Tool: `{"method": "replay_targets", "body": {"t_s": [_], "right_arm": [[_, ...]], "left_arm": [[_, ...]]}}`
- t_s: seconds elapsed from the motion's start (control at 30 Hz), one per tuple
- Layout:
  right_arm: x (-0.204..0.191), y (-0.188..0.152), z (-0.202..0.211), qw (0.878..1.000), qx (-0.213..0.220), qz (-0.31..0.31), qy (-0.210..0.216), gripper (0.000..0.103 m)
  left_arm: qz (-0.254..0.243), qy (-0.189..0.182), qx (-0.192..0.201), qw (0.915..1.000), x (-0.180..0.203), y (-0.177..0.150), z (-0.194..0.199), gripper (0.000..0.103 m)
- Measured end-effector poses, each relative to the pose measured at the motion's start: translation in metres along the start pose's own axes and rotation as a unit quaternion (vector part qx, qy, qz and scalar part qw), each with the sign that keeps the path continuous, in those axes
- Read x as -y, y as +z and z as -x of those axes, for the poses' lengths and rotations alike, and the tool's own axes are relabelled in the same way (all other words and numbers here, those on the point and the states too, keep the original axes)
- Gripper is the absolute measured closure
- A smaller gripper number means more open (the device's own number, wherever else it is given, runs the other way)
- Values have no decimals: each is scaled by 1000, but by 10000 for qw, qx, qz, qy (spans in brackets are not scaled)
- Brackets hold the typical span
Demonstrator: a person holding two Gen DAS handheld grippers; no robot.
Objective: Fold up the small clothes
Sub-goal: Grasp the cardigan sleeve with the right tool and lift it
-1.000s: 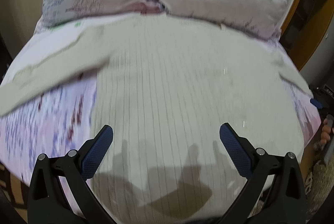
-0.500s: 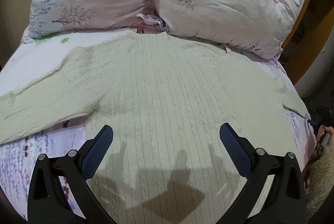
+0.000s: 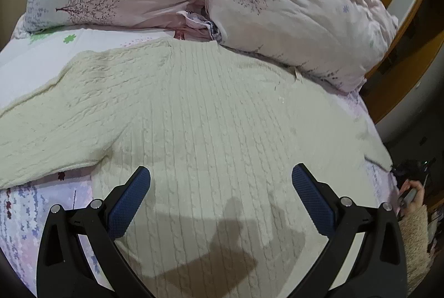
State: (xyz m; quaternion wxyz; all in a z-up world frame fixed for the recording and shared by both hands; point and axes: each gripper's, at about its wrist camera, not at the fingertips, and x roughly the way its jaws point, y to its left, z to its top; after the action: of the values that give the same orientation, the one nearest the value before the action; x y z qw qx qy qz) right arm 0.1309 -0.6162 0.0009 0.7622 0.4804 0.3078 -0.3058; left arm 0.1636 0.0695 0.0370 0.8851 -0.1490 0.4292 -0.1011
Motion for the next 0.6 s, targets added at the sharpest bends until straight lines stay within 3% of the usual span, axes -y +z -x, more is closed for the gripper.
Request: {"method": "replay_targets", "body": {"t_s": [0.23, 0.37, 0.5, 0.6], "right_arm": [[-47, -5, 22, 9928, 482, 1074, 196, 100], [-112, -39, 56, 9694, 722, 2181, 861, 100], [-182, -110, 83, 9237, 357, 3364, 1796, 100], [-224, -194, 81, 8706, -440, 4324, 2306, 100]], "left_arm": [[404, -391, 234, 9981, -16, 8, 4, 1], [366, -381, 341, 9980, -18, 13, 7, 1], [370, -463, 419, 9974, -17, 17, 8, 1], [339, -609, 515, 9962, -14, 18, 8, 1]]}}
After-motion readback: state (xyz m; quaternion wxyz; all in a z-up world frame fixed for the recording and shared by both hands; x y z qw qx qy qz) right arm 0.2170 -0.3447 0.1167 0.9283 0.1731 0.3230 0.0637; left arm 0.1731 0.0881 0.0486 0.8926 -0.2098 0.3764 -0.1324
